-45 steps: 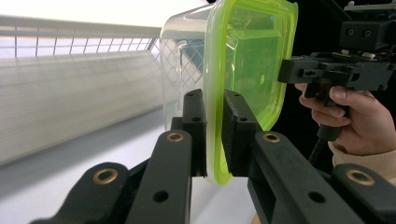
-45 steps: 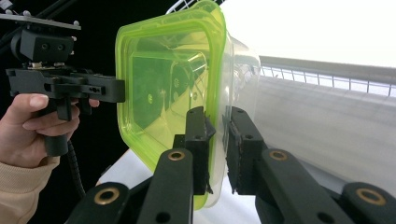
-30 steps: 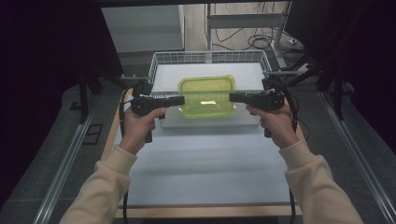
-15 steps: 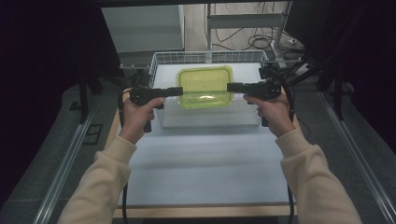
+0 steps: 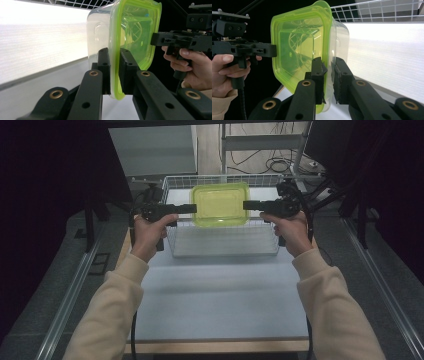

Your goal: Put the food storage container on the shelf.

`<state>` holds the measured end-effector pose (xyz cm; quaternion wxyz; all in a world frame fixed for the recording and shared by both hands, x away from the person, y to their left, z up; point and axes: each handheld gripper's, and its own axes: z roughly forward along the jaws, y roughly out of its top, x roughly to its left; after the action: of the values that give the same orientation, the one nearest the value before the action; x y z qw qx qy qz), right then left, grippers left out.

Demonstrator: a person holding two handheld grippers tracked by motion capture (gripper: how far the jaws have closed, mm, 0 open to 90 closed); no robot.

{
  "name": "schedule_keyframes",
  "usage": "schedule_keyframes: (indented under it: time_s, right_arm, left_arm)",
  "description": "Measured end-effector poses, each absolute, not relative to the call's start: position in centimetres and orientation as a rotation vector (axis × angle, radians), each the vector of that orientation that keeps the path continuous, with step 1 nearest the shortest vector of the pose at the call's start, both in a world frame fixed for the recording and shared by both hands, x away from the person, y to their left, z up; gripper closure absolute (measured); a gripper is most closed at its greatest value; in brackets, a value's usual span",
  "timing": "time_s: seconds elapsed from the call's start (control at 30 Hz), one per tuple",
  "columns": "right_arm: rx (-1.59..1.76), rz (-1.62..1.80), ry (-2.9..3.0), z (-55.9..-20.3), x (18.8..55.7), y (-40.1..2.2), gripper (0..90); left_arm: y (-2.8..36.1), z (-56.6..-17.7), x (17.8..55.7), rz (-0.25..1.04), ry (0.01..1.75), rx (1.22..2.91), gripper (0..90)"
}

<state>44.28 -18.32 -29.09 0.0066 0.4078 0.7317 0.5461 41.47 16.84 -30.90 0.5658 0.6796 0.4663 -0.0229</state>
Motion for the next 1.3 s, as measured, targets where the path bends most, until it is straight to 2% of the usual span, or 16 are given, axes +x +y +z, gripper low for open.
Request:
schedule_keyframes:
  time_s: [0.4, 0.73, 1.3]
  right_arm:
    - [1.314, 1.684, 2.262, -28.8, 46.4, -18.6, 79.9]
    - [1.386, 1.630, 2.250, -29.5, 48.6, -18.1, 79.8]
    - [1.499, 1.612, 2.214, -31.3, 50.9, -18.7, 77.7]
  left_arm:
    - [16.5, -30.9, 44.5, -0.063, 1.094, 1.602, 81.4]
    - [16.2, -32.1, 47.2, -0.061, 1.156, 1.608, 80.9]
    - [15.1, -32.7, 49.4, -0.088, 1.218, 1.582, 79.8]
